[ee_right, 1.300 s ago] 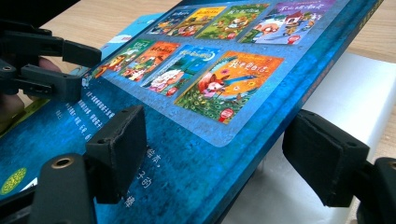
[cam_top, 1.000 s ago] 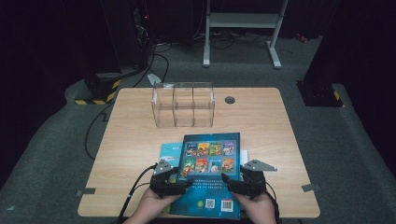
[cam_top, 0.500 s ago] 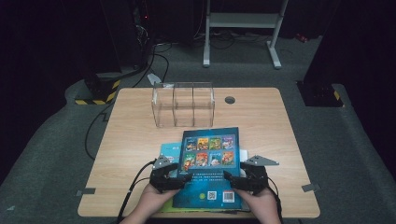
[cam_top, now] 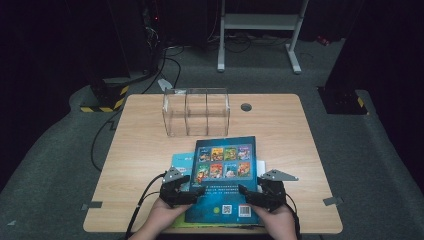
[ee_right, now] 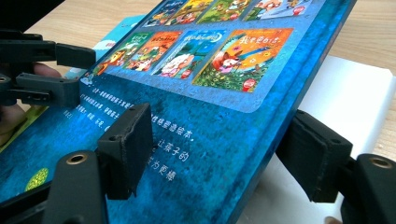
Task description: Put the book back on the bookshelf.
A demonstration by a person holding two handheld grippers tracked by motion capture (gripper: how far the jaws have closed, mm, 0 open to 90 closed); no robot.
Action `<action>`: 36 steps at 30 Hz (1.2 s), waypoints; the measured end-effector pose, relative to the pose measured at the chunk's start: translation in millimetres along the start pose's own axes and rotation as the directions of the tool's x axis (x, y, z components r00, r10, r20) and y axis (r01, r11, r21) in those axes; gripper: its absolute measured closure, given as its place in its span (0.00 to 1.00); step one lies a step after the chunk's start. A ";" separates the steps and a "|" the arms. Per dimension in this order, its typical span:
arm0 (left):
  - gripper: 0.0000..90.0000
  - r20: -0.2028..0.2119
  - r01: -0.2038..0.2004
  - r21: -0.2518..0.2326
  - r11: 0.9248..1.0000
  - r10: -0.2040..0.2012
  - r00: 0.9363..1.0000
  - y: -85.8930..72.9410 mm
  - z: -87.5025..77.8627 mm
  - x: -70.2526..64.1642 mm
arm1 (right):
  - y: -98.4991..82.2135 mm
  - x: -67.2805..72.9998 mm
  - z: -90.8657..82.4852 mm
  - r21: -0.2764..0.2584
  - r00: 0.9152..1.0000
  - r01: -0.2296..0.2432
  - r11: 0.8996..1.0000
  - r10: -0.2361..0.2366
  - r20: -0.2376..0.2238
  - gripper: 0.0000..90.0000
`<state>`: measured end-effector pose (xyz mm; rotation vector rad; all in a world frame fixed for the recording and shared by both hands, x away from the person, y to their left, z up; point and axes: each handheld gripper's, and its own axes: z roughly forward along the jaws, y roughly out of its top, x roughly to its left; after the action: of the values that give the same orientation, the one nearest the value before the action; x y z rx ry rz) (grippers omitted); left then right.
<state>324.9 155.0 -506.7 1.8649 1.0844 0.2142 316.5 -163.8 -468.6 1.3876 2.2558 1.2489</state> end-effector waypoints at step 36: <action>0.06 0.031 0.066 -0.006 0.998 -0.066 0.997 0.1 0.1 8.6 | -6.4 17.1 -19.6 -0.141 0.984 0.174 0.975 -0.167 0.059 0.50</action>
<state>330.1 161.3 -509.1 1.8179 1.1207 0.1504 292.3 -161.9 -457.3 1.1340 2.1531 1.2808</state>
